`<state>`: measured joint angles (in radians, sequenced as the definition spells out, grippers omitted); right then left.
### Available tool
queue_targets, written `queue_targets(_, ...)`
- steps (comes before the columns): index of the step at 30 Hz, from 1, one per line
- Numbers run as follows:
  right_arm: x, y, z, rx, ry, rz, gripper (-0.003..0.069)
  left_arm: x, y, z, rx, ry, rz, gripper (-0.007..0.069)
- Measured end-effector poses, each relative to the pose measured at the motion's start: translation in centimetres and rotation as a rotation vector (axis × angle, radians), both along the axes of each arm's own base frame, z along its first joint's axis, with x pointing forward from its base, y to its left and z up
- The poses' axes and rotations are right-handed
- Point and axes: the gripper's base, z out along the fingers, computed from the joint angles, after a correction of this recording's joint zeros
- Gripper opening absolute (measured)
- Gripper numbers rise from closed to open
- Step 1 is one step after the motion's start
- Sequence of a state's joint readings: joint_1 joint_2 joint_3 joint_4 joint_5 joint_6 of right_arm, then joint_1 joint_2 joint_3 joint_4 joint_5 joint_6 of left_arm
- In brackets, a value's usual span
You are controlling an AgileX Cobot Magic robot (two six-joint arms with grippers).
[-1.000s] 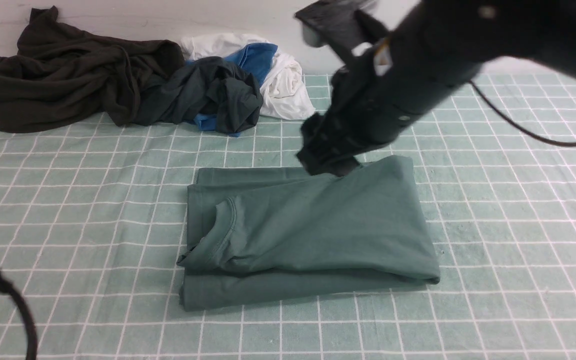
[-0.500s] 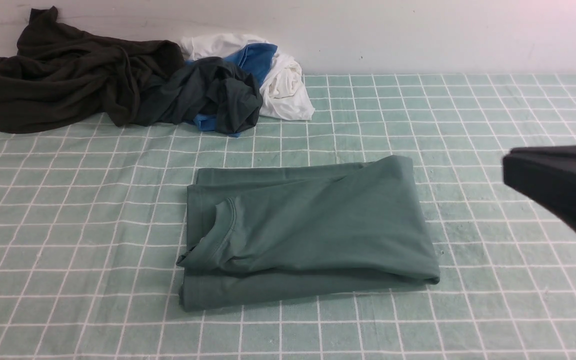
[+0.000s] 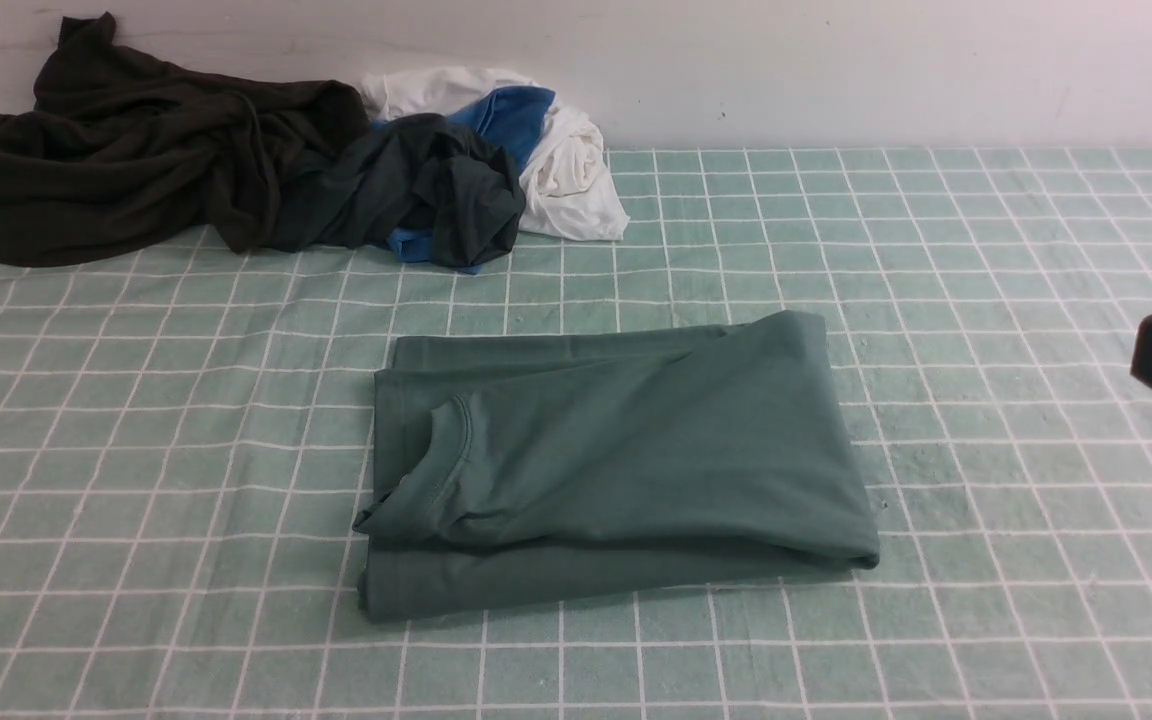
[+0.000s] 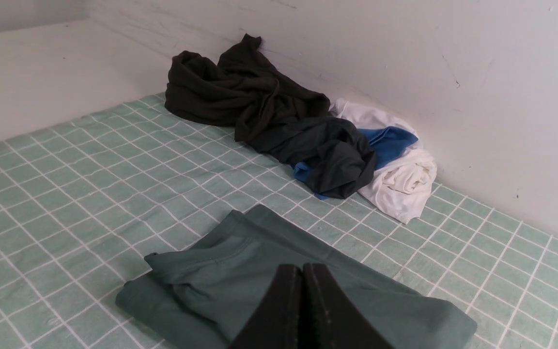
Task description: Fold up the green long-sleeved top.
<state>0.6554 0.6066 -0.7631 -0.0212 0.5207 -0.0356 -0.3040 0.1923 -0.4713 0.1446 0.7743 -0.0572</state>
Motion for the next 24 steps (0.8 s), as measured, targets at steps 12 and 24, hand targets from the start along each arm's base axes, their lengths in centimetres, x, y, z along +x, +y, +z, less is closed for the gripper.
queue_targets(12,0.0,0.2,-0.5,0.036,0.023,0.007,-0.0014,0.0,0.0,0.0,0.001,0.000,0.000,-0.0003)
queue_targets(24,-1.3,-5.0,-11.1,0.186,-0.128,-0.393,-0.0014,0.0,0.0,0.0,0.003,-0.001,0.000,-0.0003)
